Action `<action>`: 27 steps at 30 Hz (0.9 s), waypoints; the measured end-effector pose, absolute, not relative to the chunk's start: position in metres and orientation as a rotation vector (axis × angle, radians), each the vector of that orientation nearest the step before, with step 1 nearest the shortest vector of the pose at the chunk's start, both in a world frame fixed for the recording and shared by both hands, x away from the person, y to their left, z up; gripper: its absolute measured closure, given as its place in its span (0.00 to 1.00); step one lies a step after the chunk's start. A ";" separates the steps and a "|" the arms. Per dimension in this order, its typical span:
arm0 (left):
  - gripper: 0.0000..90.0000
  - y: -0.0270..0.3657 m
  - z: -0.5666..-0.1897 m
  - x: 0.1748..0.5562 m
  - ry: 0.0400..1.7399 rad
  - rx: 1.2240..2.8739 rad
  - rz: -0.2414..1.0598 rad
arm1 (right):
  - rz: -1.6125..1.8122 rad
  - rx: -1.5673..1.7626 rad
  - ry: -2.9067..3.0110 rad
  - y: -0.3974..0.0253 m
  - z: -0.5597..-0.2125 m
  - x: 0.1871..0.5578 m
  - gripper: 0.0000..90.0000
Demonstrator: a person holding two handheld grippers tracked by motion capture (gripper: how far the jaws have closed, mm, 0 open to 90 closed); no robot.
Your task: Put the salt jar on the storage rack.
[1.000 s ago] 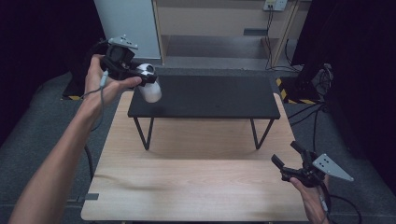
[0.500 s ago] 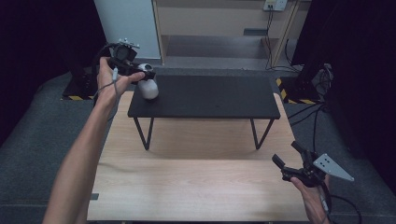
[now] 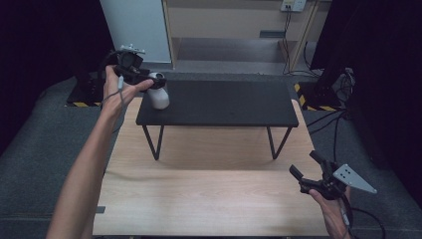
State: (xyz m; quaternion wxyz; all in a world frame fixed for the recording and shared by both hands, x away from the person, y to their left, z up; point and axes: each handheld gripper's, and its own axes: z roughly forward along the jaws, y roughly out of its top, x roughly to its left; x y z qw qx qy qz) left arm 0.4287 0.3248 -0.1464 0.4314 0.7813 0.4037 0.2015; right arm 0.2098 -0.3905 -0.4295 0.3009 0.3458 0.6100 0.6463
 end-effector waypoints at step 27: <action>0.03 0.405 -0.152 0.308 0.695 1.817 0.472 | 1.714 0.908 1.625 -0.387 -0.428 0.209 0.04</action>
